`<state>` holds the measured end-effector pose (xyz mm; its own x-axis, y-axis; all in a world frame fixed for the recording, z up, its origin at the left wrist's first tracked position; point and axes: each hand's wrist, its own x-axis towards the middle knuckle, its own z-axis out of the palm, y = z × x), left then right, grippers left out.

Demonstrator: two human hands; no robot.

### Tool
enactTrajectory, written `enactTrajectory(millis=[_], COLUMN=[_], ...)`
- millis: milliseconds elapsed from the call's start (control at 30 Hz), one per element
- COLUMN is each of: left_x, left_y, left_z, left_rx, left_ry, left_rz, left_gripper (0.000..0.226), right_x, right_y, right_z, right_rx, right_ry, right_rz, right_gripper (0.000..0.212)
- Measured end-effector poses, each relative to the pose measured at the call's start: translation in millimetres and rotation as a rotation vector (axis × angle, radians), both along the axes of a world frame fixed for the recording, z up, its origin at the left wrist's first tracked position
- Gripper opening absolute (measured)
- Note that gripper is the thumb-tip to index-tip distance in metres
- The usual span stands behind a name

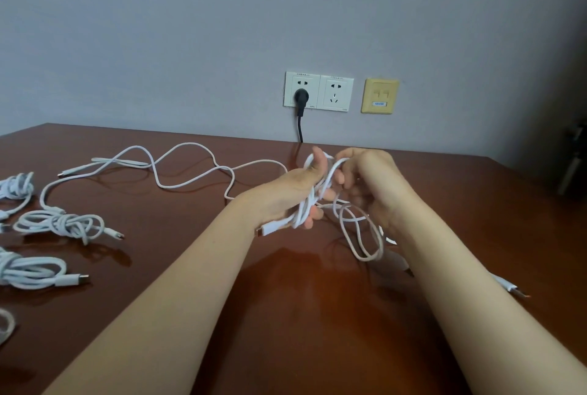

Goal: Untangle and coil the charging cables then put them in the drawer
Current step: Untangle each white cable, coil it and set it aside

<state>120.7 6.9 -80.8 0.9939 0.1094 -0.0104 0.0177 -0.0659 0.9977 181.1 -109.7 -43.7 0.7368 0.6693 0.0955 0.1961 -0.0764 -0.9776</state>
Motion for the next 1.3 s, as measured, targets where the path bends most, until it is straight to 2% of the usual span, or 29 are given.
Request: enactTrajectory(millis=[67,133,233,300,367,467,533,667,733,767,833,900,1067,1167,1300], left_x=[0.2,-3.5,-7.6,-5.7,-4.9,-6.2,-7.8,-8.7,-9.5,-9.9,-9.3,-6.9,-2.1,-0.3,1.5], left_y=[4.0,2.9,-8.4,-14.4,-15.6,-11.5,-10.4,-11.9,-12.7,-14.2,-16.3,-18.0,-22.4,-28.2,-32.6], left_z=[-0.5,-0.9,1.5,0.5,-1.5,-3.3,-2.2,1.5,2.5,2.8,0.5,-0.3,0.3,0.0,3.0], left_rx=[0.075,0.225,0.425,0.438,0.402,0.344,0.298,0.27,0.246,0.24,0.229,0.23,0.41,0.421,0.6], left_ry=[0.04,0.088,0.177,0.218,0.235,0.217,0.214,0.177,0.152,0.142,0.126,0.085,0.011,0.011,0.057], left_rz=[-0.024,-0.01,-0.018,-0.016,-0.022,0.003,0.013,-0.062,-0.067,-0.058,-0.024,-0.013,0.068,0.128,0.143], left_gripper=[0.087,0.063,0.026,0.013,0.014,0.014,0.008,0.017,0.008,0.003,0.016,0.024,0.036,0.023,0.016], right_x=[0.6,-2.5,-7.2,-2.6,1.6,2.0,-0.8,1.3,1.6,0.7,-1.0,-1.5,2.9,6.8,13.0], right_y=[2.1,4.7,6.2,6.3,5.2,3.9,3.2,1.7,4.1,5.6,8.3,8.7,9.4,8.5,8.2], right_z=[-0.4,-2.4,-4.5,-6.8,-8.8,-12.8,-13.4,-11.1,-13.6,-16.3,-21.5,-22.7,-23.2,-24.3,-25.4], right_rx=[-0.051,-0.063,-0.131,-0.18,-0.251,-0.471,-0.506,-0.388,-0.34,-0.348,-0.337,-0.265,-0.195,-0.163,-0.168], right_ry=[-0.127,-0.366,-0.658,-0.682,-0.681,-0.838,-0.926,-0.864,-0.849,-0.894,-1.006,-1.022,-1.006,-0.943,-0.853], right_rz=[-0.069,-0.142,-0.127,-0.072,-0.013,0.064,0.09,0.152,0.134,0.086,-0.048,-0.148,-0.245,-0.295,-0.383], right_gripper=[0.028,0.028,0.028,0.027,0.015,0.014,0.016,0.023,0.036,0.044,0.048,0.048,0.043,0.046,0.045])
